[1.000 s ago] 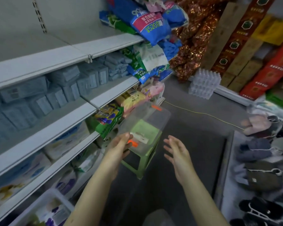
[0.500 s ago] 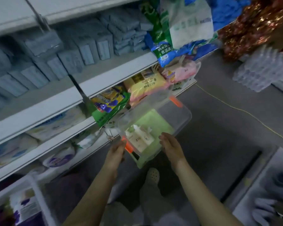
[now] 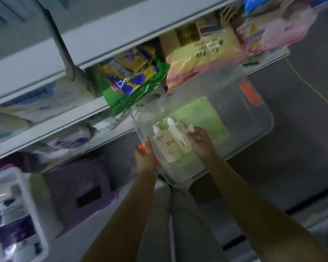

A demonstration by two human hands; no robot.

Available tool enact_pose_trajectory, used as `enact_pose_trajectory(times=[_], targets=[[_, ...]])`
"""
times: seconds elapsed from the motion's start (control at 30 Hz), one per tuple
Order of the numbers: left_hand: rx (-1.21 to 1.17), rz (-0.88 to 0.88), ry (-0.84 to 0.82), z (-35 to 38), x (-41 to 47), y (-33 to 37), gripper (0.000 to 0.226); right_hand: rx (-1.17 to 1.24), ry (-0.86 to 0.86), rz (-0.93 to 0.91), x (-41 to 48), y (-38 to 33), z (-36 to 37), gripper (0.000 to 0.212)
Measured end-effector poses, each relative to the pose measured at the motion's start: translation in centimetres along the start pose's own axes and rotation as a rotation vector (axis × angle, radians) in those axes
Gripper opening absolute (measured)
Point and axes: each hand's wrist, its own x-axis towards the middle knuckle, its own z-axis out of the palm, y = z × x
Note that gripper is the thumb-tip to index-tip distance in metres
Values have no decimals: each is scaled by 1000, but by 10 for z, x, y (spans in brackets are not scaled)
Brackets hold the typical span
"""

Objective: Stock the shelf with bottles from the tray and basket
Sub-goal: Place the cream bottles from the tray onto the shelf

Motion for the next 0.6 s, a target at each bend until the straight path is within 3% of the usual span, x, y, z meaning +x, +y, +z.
enact_pose_trajectory(times=[0.23, 0.33, 0.6], targets=[[-99, 15, 83, 12, 18, -25, 47, -221, -110, -16, 52, 17, 33, 58], [-122, 32, 91, 13, 20, -26, 39, -324, -166, -41, 58, 25, 41, 52], [-168, 12, 59, 13, 22, -25, 33, -327, -158, 47, 77, 31, 38, 61]])
